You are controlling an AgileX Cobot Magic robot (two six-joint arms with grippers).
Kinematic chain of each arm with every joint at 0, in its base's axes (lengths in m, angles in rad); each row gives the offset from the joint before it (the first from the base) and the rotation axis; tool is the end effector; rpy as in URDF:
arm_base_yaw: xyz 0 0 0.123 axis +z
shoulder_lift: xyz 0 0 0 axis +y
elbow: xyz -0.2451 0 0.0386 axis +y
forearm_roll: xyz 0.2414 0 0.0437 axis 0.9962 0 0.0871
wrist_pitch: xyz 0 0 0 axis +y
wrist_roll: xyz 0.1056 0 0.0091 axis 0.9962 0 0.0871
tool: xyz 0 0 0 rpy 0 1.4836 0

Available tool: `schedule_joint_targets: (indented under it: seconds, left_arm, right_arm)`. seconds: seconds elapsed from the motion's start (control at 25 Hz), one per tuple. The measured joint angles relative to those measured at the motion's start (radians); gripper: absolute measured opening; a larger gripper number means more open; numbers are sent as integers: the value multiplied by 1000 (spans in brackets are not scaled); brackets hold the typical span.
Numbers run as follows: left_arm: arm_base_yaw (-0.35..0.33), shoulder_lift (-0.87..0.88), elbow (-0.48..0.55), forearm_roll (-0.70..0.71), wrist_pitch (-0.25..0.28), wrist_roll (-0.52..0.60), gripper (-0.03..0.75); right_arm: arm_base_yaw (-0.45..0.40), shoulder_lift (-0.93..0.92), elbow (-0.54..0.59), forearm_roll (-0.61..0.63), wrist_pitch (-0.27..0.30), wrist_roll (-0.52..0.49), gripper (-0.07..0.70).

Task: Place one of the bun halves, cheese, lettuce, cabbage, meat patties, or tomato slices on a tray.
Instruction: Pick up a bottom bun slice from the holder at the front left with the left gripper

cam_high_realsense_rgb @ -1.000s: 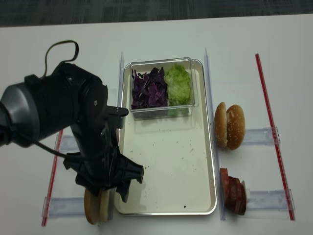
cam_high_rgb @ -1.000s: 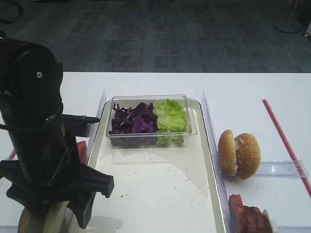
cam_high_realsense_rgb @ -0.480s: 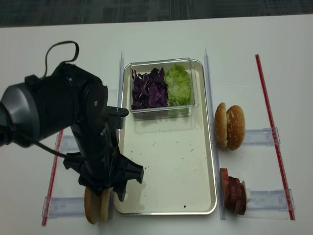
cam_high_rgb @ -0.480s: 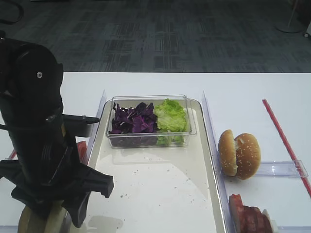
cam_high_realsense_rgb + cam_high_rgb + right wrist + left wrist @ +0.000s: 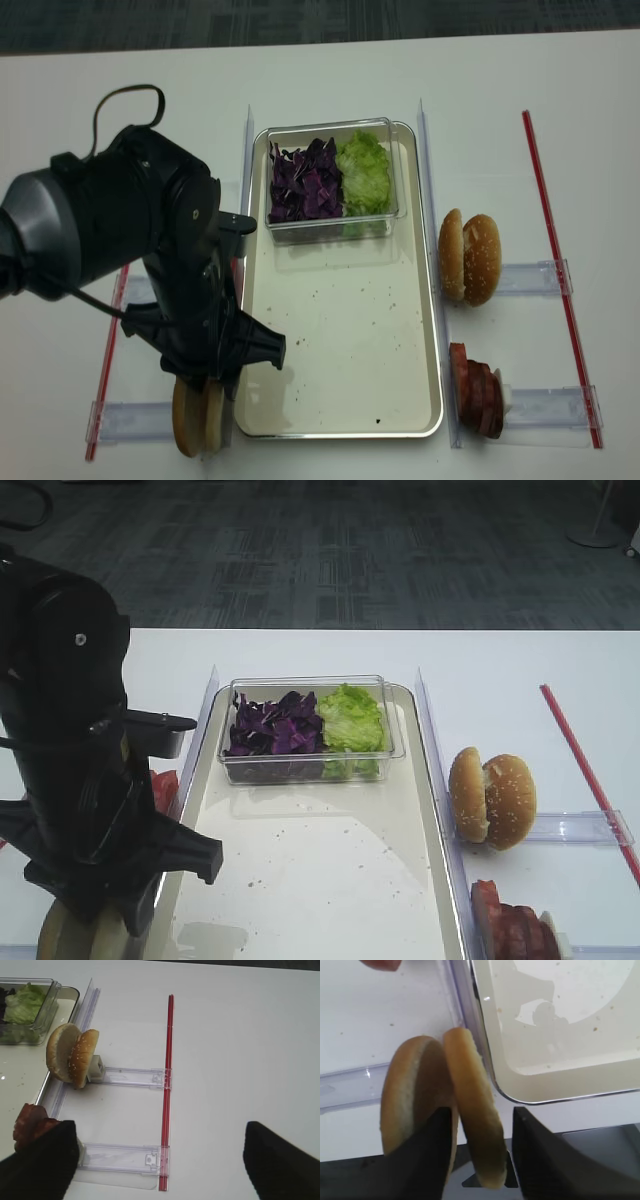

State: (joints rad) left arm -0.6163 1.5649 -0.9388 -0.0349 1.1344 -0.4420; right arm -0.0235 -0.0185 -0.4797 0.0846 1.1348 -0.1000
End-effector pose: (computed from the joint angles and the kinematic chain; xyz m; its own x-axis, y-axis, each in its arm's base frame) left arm 0.2000 -0.1458 0.1569 -0.9822 0.1555 0.1055 0.1581 0.9873 0.0168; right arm 0.0357 0.0073 0.2556 -0.5171 -0.0518 -0.8544 -0.0753 0.9971 -0.0149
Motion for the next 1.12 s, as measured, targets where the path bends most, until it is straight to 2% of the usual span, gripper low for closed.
schedule_joint_targets:
  seconds: [0.88,1.12]
  left_arm:
    - [0,0,0,12,4,-2,103]
    - [0,0,0,17,4,3,96]
  right_arm:
    - [0,0,0,0,0,0,678]
    - [0,0,0,0,0,0,678]
